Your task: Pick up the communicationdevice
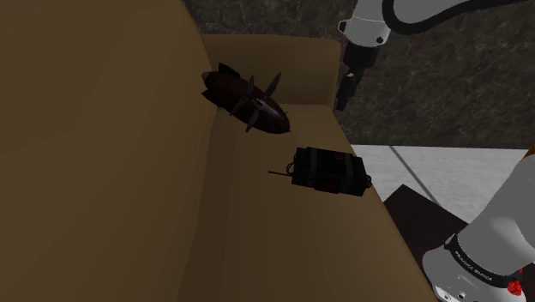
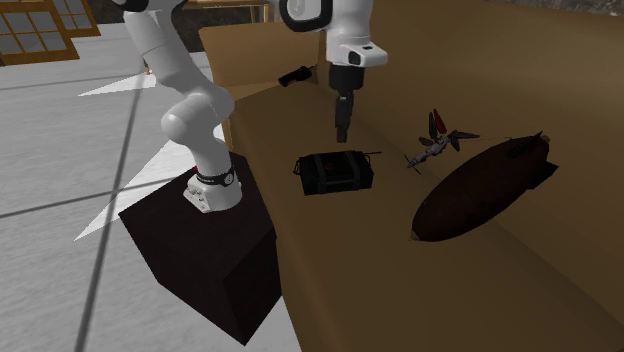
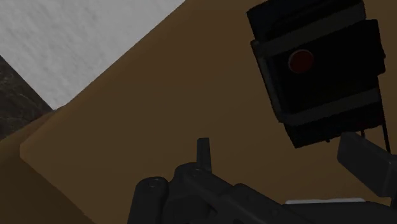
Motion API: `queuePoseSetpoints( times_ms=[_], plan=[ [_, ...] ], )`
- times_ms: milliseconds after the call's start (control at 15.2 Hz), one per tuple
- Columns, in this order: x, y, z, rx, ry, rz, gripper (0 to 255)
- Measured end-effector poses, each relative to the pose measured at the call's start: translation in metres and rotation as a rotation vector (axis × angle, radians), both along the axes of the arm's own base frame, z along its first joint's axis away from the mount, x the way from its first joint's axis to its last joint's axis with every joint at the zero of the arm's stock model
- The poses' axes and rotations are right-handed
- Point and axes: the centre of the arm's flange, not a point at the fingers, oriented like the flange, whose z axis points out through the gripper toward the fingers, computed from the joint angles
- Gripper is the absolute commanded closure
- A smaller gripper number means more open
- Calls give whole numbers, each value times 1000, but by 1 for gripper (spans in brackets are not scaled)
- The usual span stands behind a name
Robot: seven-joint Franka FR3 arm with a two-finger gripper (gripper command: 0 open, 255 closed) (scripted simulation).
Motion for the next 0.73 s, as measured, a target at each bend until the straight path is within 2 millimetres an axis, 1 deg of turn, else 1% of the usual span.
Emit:
queuePoseSetpoints(
  times_ms=[66, 132, 330, 594, 660, 726],
  plan=[
    [4, 10, -10, -3, 7, 42, 0],
    [10, 22, -14, -6, 15, 84, 0],
    [20, 51, -36, -14, 35, 209, 0],
    [26, 97, -68, -26, 64, 375, 0],
    [29, 109, -73, -28, 71, 416, 0],
    [27, 118, -81, -31, 78, 458, 0]
  ],
)
